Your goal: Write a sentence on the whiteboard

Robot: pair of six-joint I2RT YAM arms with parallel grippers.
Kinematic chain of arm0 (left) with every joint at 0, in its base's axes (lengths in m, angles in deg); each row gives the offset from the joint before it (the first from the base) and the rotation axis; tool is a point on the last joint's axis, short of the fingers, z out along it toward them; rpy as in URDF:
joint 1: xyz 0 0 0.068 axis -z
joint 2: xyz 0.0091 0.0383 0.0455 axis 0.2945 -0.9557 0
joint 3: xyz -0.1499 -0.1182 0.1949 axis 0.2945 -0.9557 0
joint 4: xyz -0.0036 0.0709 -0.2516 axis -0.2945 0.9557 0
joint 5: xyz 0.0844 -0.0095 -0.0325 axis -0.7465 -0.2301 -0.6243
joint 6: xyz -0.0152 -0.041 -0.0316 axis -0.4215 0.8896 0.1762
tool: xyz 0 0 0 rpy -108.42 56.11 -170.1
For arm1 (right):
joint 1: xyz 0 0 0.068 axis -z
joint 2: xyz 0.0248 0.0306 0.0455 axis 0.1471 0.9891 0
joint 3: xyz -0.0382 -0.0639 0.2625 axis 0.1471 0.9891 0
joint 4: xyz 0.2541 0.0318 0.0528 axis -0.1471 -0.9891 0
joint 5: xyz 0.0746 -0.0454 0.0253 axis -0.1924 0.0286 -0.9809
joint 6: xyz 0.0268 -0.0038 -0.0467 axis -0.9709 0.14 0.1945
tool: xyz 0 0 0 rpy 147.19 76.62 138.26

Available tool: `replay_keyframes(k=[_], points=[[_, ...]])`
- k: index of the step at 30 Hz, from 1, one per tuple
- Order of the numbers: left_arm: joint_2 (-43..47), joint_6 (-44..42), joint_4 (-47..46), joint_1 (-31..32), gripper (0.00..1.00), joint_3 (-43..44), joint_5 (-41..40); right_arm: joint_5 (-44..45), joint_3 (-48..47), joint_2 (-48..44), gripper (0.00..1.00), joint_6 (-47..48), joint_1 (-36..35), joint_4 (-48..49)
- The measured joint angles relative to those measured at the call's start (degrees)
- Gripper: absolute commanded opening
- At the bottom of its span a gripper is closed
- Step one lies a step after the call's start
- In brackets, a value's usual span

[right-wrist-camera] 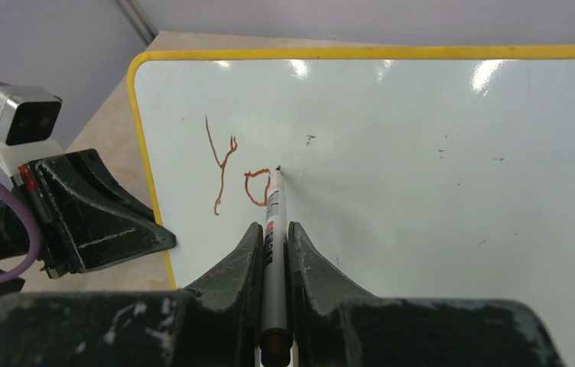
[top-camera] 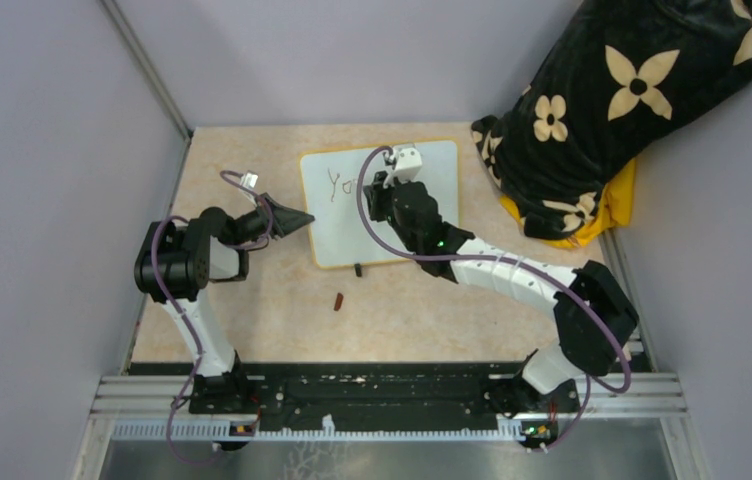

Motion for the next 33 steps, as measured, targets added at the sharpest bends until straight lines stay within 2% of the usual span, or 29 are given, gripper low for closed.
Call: replay_keyframes(k=[18,33], points=[[0.0,0.0,0.0,0.1,0.00,0.0,-0.4,0.2,0.2,0.9,0.00,-1.5,0.0,0.0],[0.0,0.0,0.0,0.2,0.00,0.0,-0.5,0.7,4.0,-1.6,0.00,-2.4,0.0,-0.9]])
